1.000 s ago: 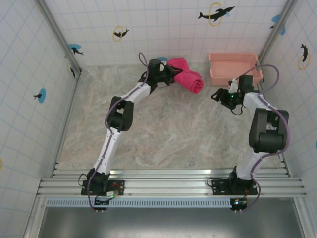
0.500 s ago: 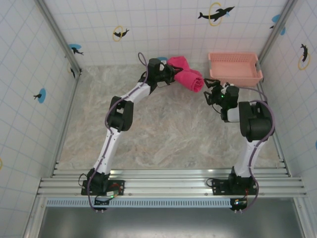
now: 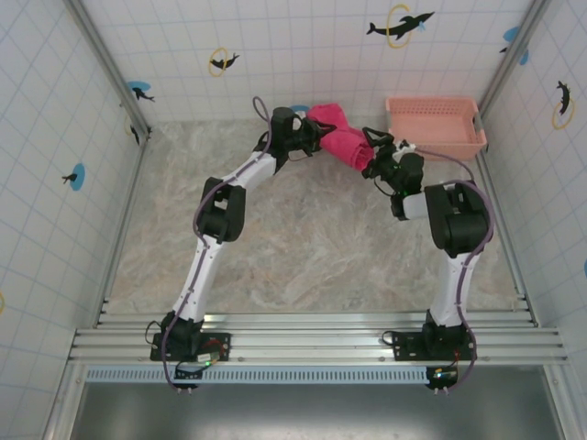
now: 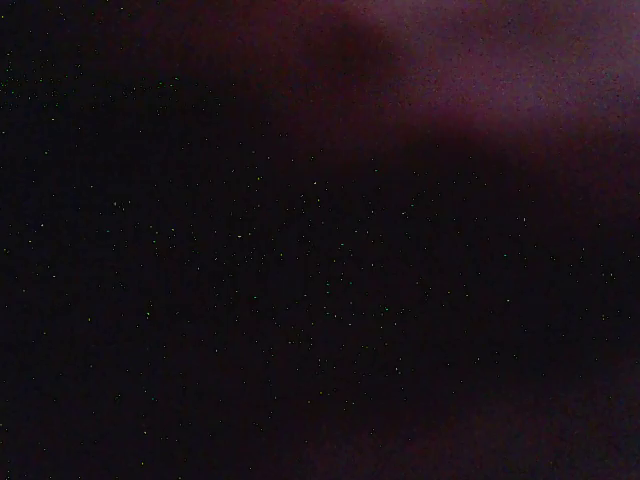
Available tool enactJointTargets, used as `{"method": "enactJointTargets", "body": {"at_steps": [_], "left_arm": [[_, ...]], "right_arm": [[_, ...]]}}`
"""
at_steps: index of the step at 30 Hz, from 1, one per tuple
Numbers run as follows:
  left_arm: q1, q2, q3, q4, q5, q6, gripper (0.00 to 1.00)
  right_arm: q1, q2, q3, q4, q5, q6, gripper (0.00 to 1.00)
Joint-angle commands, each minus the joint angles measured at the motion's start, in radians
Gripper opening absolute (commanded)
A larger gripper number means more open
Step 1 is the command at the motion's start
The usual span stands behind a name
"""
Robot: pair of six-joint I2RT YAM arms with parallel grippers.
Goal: Roll up the long pants
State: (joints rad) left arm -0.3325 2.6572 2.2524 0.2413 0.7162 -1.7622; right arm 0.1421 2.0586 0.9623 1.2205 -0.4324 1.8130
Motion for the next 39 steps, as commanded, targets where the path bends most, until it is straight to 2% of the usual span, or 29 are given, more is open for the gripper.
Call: {"method": "enactJointTargets", "body": {"at_steps": [1, 6, 11, 17, 22, 26, 32, 39], "left_arm": [[-0.005, -0.054, 0.015, 0.101, 0.008, -0.006, 0.0], [0.006, -0.053, 0.023, 0.102, -0.003, -0.009, 0.0], [0.009, -0.048, 0.027, 0.108, -0.008, -0.017, 0.0], [0.009, -0.047, 0.021, 0.112, -0.008, -0.019, 0.0], [0.009, -0.053, 0.01, 0.107, -0.012, -0.013, 0.0], [0.007, -0.058, 0.002, 0.107, -0.011, -0.011, 0.0], [0.005, -0.082, -0.036, 0.11, -0.003, -0.002, 0.0], [-0.002, -0.104, -0.075, 0.118, 0.018, 0.007, 0.0]], "right_arm": [[-0.039, -0.1, -0.066, -0.027, -0.023, -0.062, 0.98], [-0.113, -0.186, -0.131, -0.079, -0.134, -0.076, 0.98], [-0.073, -0.211, -0.142, -0.111, -0.158, -0.073, 0.98], [0.022, -0.177, -0.156, -0.071, -0.084, -0.026, 0.98], [0.08, -0.176, -0.167, -0.095, -0.042, -0.019, 0.98], [0.128, -0.18, -0.185, -0.12, 0.042, -0.021, 0.98], [0.151, -0.106, -0.117, -0.069, 0.142, -0.021, 0.98], [0.135, -0.106, -0.073, -0.133, 0.216, -0.099, 0.98]]}}
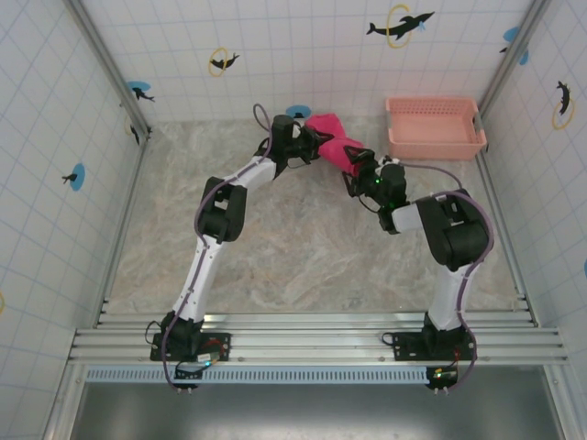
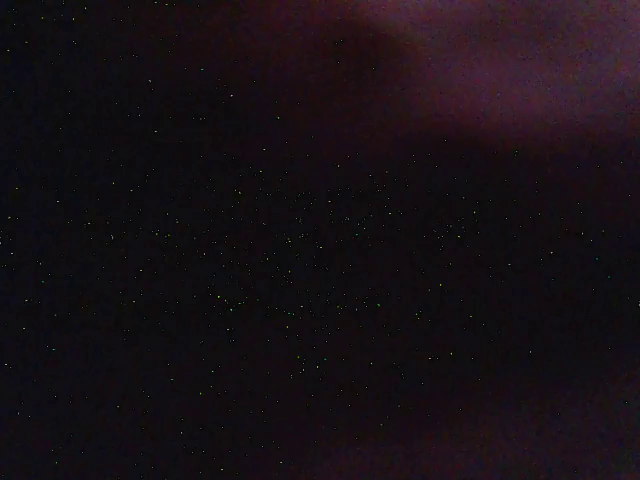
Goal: Roll up the long pants
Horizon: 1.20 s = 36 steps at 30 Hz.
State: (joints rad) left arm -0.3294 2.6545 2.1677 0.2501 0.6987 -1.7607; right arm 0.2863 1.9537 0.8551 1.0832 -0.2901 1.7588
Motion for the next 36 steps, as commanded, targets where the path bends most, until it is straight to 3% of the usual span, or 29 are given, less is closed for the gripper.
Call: {"method": "enactJointTargets", "body": {"at_steps": [1, 12, 14, 17, 19, 21, 23, 25, 28, 30, 31, 32, 36], "left_arm": [[-0.006, -0.106, -0.001, 0.112, 0.037, 0.007, 0.0], [-0.023, -0.16, -0.097, 0.152, 0.066, 0.01, 0.0], [-0.026, -0.166, -0.1, 0.16, 0.077, 0.008, 0.0], [-0.029, -0.174, -0.109, 0.184, 0.086, -0.008, 0.0], [-0.029, -0.177, -0.115, 0.211, 0.091, -0.027, 0.0], [-0.028, -0.173, -0.111, 0.244, 0.094, -0.052, 0.01], [-0.024, -0.164, -0.098, 0.277, 0.09, -0.077, 0.12], [-0.01, -0.162, -0.085, 0.295, 0.075, -0.09, 0.39], [0.023, -0.166, -0.076, 0.343, 0.014, -0.119, 0.69], [0.046, -0.162, -0.049, 0.355, -0.028, -0.141, 0.81], [0.057, -0.155, -0.018, 0.357, -0.044, -0.15, 0.92], [0.067, -0.145, 0.017, 0.36, -0.056, -0.161, 0.97], [0.091, -0.094, 0.164, 0.375, -0.105, -0.207, 0.97]], "right_arm": [[-0.014, 0.015, 0.047, 0.032, 0.072, -0.04, 0.98], [-0.03, 0.15, 0.186, 0.025, 0.066, -0.015, 0.99], [-0.033, 0.18, 0.222, 0.032, 0.06, -0.016, 0.78], [-0.045, 0.231, 0.287, 0.075, 0.03, -0.015, 0.29], [-0.05, 0.249, 0.327, 0.088, 0.016, -0.012, 0.1], [-0.058, 0.249, 0.364, 0.086, 0.006, -0.021, 0.02], [-0.072, 0.24, 0.415, 0.065, -0.017, -0.048, 0.0], [-0.092, 0.22, 0.481, 0.018, -0.068, -0.091, 0.0], [-0.122, 0.173, 0.552, -0.107, -0.12, -0.168, 0.0], [-0.138, 0.134, 0.567, -0.192, -0.138, -0.214, 0.0], [-0.144, 0.12, 0.575, -0.219, -0.154, -0.237, 0.0], [-0.149, 0.11, 0.581, -0.249, -0.167, -0.255, 0.0], [-0.176, 0.084, 0.591, -0.276, -0.161, -0.312, 0.0]]}}
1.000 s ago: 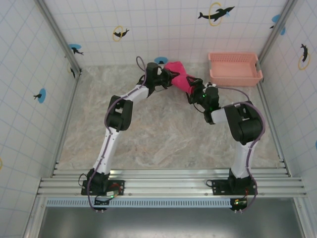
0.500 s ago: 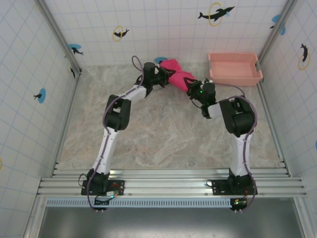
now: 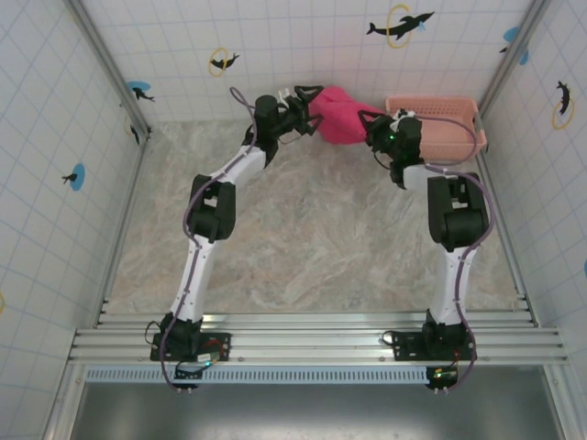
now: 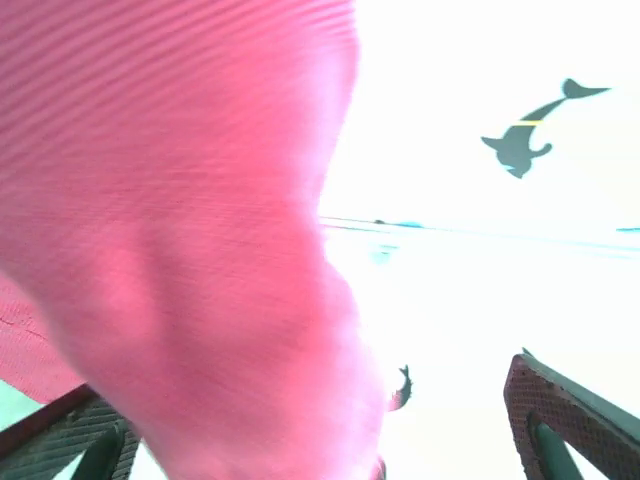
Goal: Roll up the long pants
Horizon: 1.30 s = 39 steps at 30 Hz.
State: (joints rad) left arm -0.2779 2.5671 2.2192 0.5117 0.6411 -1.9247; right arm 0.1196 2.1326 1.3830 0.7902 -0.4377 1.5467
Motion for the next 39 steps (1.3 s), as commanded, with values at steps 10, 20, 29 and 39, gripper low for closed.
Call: {"method": "enactJointTargets", "body": {"at_steps": [10, 20, 29, 39], "left_arm": [[0.095, -0.164, -0.238, 0.24, -0.038, -0.009, 0.97], [0.108, -0.329, -0.62, 0.343, 0.02, 0.044, 0.97], [0.111, -0.332, -0.674, 0.333, 0.04, 0.062, 0.98], [0.111, -0.314, -0.672, 0.287, 0.062, 0.088, 0.97]], "right_arm": [[-0.145, -0.069, 0.286, -0.022, 0.01, -0.109, 0.0], [-0.322, -0.06, 0.336, -0.015, 0.03, -0.113, 0.0], [-0.405, -0.139, 0.092, -0.049, -0.011, -0.193, 0.0], [-0.364, -0.161, 0.041, -0.565, -0.05, -0.298, 0.26]]}}
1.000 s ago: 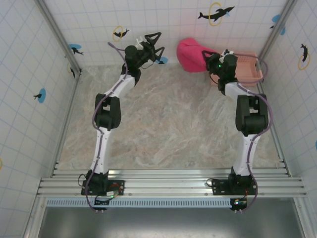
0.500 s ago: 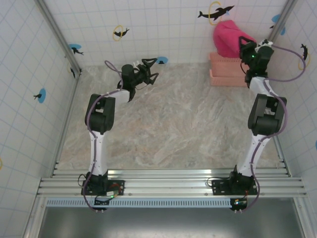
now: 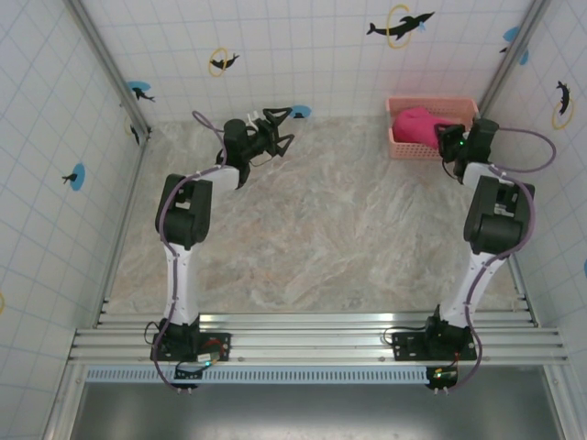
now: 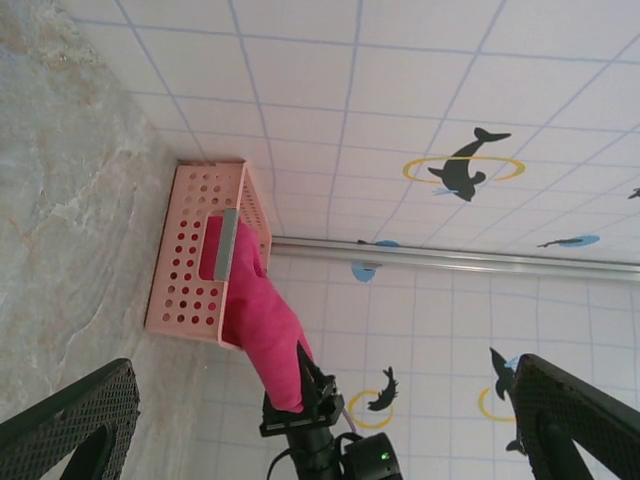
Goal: Roll up the long pants
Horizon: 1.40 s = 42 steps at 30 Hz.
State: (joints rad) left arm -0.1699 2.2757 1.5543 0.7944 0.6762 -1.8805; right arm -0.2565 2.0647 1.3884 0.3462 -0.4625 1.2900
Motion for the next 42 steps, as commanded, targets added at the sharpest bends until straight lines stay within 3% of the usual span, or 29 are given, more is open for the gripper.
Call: {"method": "enactJointTargets", "body": {"at_steps": [1, 6, 7, 8, 12, 16, 19, 22, 23, 26, 30, 36, 39, 42], "left_arm": [[0.002, -0.022, -0.012, 0.001, 0.029, 0.049, 0.97], [0.006, -0.033, -0.054, -0.024, 0.041, 0.084, 0.97], [0.008, -0.037, -0.065, -0.032, 0.045, 0.098, 0.97], [0.01, -0.04, -0.071, -0.047, 0.051, 0.115, 0.97], [0.022, -0.074, -0.067, -0.22, 0.098, 0.271, 0.98], [0.035, -0.128, 0.021, -0.629, 0.11, 0.58, 0.97], [0.044, -0.176, 0.148, -1.053, 0.016, 0.914, 0.97], [0.06, -0.234, 0.227, -1.336, -0.116, 1.181, 0.97], [0.077, -0.258, 0.211, -1.353, -0.131, 1.235, 0.98], [0.163, -0.383, 0.052, -1.344, -0.229, 1.314, 0.97], [0.214, -0.623, -0.28, -1.198, -0.554, 1.492, 0.97], [0.198, -0.802, -0.67, -0.815, -0.61, 1.81, 0.97], [0.199, -0.8, -0.791, -0.694, -0.665, 1.841, 0.97], [0.191, -0.824, -0.951, -0.437, -0.674, 1.832, 0.97]], "right_arm": [[0.015, -0.097, 0.043, -0.164, -0.022, -0.06, 0.4], [0.018, -0.164, 0.057, -0.396, 0.043, -0.161, 0.74], [0.013, -0.187, 0.04, -0.41, 0.062, -0.175, 0.9], [0.009, -0.203, 0.034, -0.433, 0.076, -0.185, 0.98], [-0.013, -0.282, 0.02, -0.543, 0.133, -0.236, 0.98], [-0.039, -0.39, 0.026, -0.789, 0.287, -0.325, 0.98], [-0.054, -0.465, -0.024, -0.878, 0.333, -0.4, 0.98], [-0.058, -0.574, -0.166, -0.863, 0.354, -0.443, 0.98], [-0.054, -0.609, -0.206, -0.862, 0.364, -0.464, 0.98], [-0.03, -0.725, -0.335, -0.859, 0.402, -0.555, 0.98], [0.027, -0.874, -0.537, -0.763, 0.421, -0.697, 0.98], [0.141, -0.975, -0.787, -0.525, 0.508, -0.819, 0.98], [0.25, -1.004, -0.858, -0.394, 0.62, -0.937, 0.98], [0.278, -0.987, -0.893, -0.265, 0.59, -1.015, 0.98]]}}
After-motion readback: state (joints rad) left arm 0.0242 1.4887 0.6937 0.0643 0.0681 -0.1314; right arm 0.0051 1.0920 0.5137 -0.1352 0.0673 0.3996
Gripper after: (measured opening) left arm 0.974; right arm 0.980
